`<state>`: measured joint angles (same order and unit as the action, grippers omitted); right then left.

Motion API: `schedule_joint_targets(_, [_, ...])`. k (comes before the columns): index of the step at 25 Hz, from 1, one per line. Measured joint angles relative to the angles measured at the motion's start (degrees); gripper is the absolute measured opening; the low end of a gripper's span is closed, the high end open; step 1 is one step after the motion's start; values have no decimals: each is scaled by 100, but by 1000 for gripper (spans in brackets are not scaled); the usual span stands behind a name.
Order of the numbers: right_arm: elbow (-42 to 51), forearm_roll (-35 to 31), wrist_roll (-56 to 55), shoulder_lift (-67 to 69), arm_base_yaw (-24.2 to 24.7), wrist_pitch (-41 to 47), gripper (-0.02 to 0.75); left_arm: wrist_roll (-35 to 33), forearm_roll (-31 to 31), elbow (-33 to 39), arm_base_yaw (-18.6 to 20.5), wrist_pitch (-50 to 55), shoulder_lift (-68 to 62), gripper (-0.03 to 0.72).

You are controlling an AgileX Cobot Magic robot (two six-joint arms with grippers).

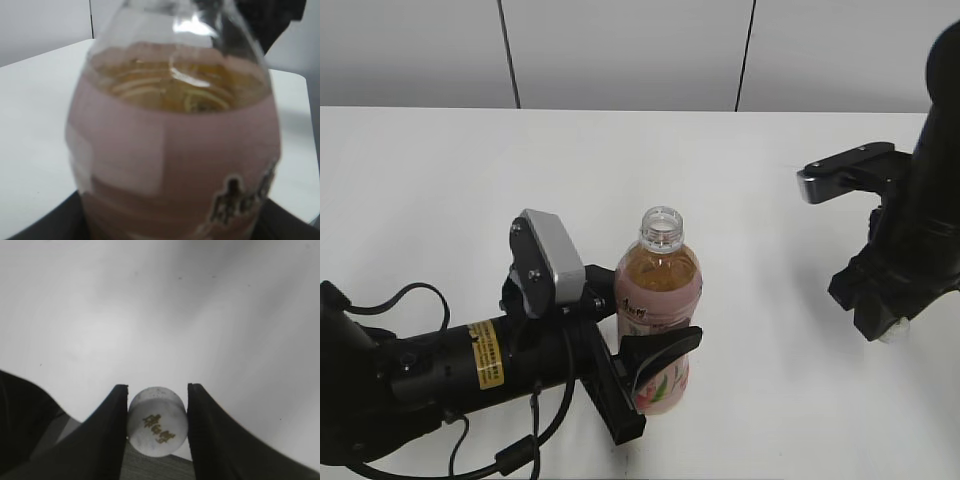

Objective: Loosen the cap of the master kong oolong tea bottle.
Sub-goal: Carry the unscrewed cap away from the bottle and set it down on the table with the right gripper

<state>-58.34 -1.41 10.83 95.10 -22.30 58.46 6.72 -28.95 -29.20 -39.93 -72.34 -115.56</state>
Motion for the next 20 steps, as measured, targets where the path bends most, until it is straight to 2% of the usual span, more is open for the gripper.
schedule_joint_targets(5, [491, 83, -561, 0, 597, -1183, 276, 0, 0, 0, 0, 0, 0, 385])
schedule_joint_targets(9, [587, 284, -886, 25, 973, -1692, 276, 0, 0, 0, 0, 0, 0, 385])
schedule_joint_targets(20, [649, 141, -1160, 1044, 1073, -2082, 286, 0, 0, 0, 0, 0, 0, 385])
